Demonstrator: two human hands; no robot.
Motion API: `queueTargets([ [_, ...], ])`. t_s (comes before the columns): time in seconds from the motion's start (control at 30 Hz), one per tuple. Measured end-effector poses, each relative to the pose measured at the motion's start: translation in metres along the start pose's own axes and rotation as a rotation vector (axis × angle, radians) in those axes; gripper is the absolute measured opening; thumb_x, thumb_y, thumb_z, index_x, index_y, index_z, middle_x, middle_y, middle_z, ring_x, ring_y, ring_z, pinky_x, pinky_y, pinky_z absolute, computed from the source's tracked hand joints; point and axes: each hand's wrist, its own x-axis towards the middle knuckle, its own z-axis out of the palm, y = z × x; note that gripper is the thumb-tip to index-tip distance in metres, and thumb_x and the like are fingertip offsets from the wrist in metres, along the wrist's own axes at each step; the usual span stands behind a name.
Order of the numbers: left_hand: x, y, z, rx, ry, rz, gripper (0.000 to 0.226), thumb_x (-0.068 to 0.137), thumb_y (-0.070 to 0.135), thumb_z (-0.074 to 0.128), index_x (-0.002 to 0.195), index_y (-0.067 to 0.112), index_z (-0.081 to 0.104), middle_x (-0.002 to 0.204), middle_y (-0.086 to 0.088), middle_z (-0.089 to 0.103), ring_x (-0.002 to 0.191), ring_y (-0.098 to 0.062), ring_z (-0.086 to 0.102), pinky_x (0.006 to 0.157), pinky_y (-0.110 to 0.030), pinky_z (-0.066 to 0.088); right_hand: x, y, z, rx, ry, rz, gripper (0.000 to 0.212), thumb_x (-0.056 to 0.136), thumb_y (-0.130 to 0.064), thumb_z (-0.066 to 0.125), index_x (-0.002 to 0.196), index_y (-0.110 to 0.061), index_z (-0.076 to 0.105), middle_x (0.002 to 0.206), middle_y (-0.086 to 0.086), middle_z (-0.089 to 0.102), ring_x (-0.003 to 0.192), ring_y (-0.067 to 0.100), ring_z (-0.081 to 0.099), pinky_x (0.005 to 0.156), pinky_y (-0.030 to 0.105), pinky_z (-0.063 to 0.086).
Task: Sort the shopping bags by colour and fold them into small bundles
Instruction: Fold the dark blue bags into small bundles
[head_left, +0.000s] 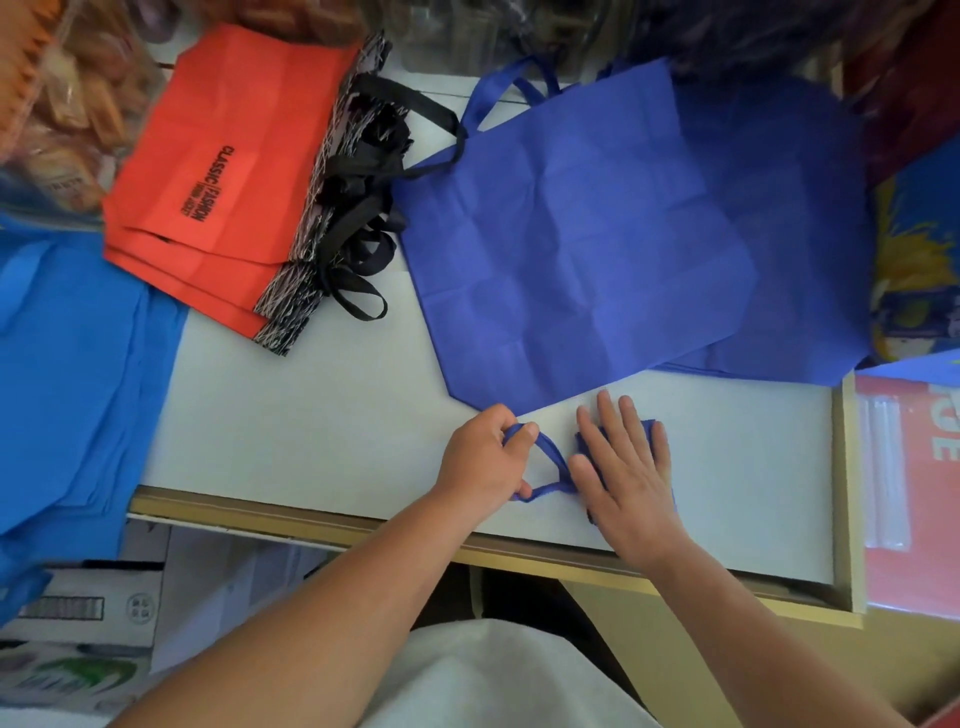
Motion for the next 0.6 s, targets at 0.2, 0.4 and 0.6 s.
queueTargets([
  [0.2,-0.004,0.005,0.002,0.067,0.001,0.023,0.023,0.103,0.042,0.055,0.090,0.023,0.053,0.082,-0.002,0.063,0.054,-0.017,0.072,0.065,-0.046,0.064,-0.024,0.006,-0.015,0.158,0.274,0.548,0.068,0.098,-0.056,0.051,0.151,-0.015,0.044,0.148,0.017,0.044,0.128,0.040,0.048,0.101,0.053,0.045],
  [0.4,-0.011,0.007,0.009,0.113,-0.007,0.022,0.022,0.102,0.045,0.055,0.093,0.025,0.054,0.087,-0.001,0.065,0.058,-0.014,0.073,0.061,-0.045,0.064,-0.015,-0.003,-0.045,0.680,0.061,0.839,0.061,0.084,-0.052,0.077,0.126,-0.014,0.053,0.103,0.002,0.066,0.086,0.017,0.062,0.071,0.035,0.050],
  [0.6,-0.025,0.018,-0.003,0.074,-0.039,-0.016,0.021,0.103,0.042,0.054,0.091,0.025,0.052,0.082,-0.005,0.064,0.057,-0.020,0.073,0.055,-0.036,0.063,-0.032,-0.005,-0.069,0.962,0.069,0.616,0.013,0.091,-0.030,0.075,0.098,-0.020,0.069,0.094,0.001,0.073,0.091,0.025,0.068,0.070,0.030,0.051],
])
